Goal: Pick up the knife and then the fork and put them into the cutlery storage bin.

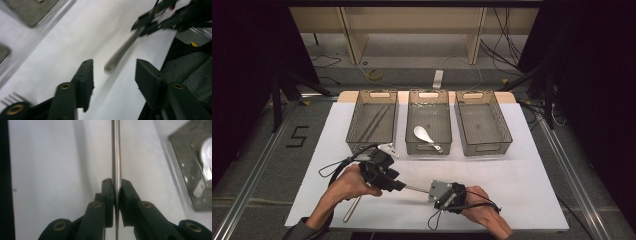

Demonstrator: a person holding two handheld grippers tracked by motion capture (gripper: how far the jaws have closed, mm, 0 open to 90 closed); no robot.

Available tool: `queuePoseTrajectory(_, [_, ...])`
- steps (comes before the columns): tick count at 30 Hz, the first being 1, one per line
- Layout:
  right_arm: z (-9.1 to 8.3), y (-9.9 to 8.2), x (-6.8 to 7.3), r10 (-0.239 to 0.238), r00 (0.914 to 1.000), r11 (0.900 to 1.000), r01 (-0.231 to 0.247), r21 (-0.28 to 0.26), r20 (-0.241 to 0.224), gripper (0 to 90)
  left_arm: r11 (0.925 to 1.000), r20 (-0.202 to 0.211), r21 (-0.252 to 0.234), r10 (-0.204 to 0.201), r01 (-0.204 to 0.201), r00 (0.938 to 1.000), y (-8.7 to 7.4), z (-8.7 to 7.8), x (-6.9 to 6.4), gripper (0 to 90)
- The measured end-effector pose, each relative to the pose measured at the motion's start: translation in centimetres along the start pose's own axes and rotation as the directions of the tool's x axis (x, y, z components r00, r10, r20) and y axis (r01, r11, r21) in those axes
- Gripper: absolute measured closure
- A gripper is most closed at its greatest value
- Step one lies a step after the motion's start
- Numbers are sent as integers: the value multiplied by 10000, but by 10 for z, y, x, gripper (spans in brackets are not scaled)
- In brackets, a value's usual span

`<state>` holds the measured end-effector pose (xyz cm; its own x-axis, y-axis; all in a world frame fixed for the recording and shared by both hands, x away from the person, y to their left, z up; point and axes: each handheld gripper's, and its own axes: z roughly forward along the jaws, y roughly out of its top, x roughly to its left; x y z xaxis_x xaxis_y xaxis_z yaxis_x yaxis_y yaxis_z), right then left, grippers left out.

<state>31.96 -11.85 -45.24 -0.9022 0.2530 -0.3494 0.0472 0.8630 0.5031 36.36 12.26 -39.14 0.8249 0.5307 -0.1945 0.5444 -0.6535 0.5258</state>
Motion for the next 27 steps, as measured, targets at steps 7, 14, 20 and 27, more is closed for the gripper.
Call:
queuePoseTrajectory(7, [-15,-16,-33,2082,9781,9777,-2080,-290,27,836,9958,-911,-369,-867,836,9921,-24,0,17,260])
queuePoseTrajectory(14, [-32,-34,-73,3738,9270,9265,-3716,-593,323,836,9867,-1949,-636,-1592,1495,9678,-49,-1,30,199])
queuePoseTrajectory(20, [-40,-44,-119,4954,8661,8681,-4910,-726,662,836,9764,-2470,-796,-2147,2010,9450,-69,-2,37,170])
queuePoseTrajectory(27, [-43,-43,-174,5809,8059,8140,-5751,-815,1146,836,9676,-2646,-1261,-2453,2187,9327,-78,-6,39,160])
